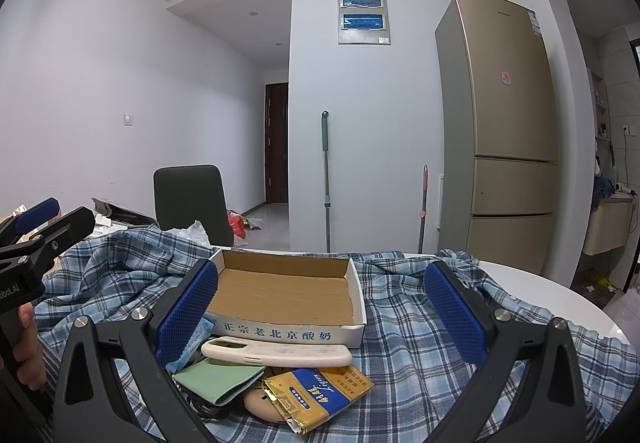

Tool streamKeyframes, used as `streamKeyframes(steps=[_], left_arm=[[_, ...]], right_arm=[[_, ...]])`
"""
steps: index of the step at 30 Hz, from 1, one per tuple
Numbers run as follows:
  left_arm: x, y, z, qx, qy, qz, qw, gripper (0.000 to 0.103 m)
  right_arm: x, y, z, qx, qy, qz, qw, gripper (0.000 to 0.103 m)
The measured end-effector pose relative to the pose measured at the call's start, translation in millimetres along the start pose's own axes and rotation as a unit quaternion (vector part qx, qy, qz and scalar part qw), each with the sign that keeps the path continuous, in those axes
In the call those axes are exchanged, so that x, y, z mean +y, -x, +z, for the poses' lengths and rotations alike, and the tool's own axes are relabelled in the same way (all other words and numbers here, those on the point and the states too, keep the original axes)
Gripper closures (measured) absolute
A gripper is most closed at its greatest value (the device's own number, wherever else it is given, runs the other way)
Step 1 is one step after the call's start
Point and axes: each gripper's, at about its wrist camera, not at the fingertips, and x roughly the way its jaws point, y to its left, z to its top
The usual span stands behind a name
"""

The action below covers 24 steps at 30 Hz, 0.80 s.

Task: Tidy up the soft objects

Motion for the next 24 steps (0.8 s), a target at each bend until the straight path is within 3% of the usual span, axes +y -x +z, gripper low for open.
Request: streamKeyframes(steps=[18, 22, 24], left_arm=[[-1.9, -0.1, -0.3, -0.001, -0.002, 0.001, 1.0000, 0.000], [-3.3, -0.6, 0.5, 0.005, -0.007, 0.002, 1.0000, 0.000], [-3.7, -6.0, 1.8, 0.029, -0.011, -0.007, 0.9995, 0.000]], right_arm=[[6.2, 0.8, -2.0, 0.003, 0.017, 0.000, 1.000, 0.000], [4.4, -10.5, -1.9, 0.038, 0.008, 0.010, 0.999, 0.000], [2.6, -18.7, -1.4, 0.065, 0.003, 0.020, 0.998, 0.000]])
